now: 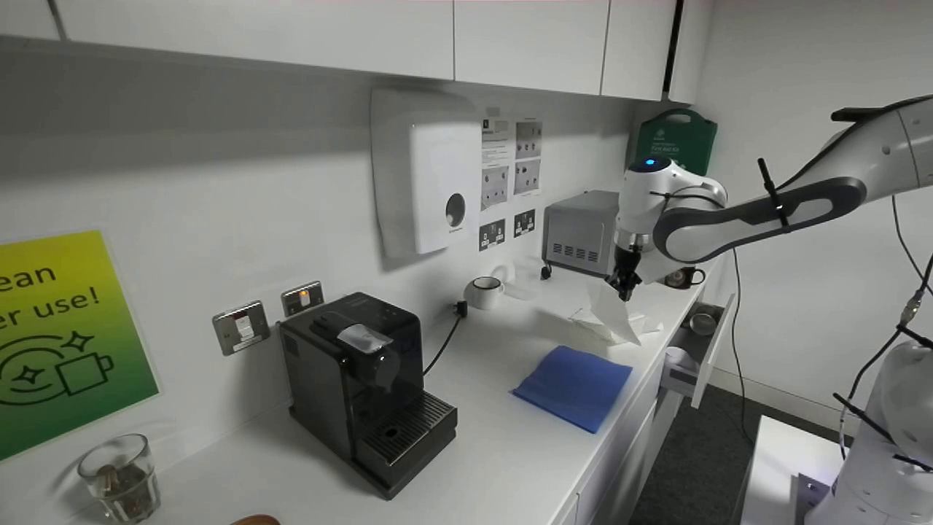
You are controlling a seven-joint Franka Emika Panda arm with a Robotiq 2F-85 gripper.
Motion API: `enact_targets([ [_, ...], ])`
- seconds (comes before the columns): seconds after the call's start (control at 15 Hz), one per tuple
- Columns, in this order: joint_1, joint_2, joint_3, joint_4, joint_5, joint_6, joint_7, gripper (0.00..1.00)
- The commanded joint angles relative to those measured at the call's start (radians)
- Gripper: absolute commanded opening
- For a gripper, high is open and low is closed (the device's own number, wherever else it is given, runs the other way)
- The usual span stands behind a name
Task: Place the white napkins on the blue placemat
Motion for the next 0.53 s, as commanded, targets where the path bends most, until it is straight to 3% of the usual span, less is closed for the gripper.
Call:
enact_targets([
  [0.0, 0.007, 0.014, 0.047, 0.033, 0.008, -0.042, 0.038, 0.0],
  [0.47, 0.042, 0.038, 0.122, 0.093, 0.01, -0.124, 0.093, 0.0],
])
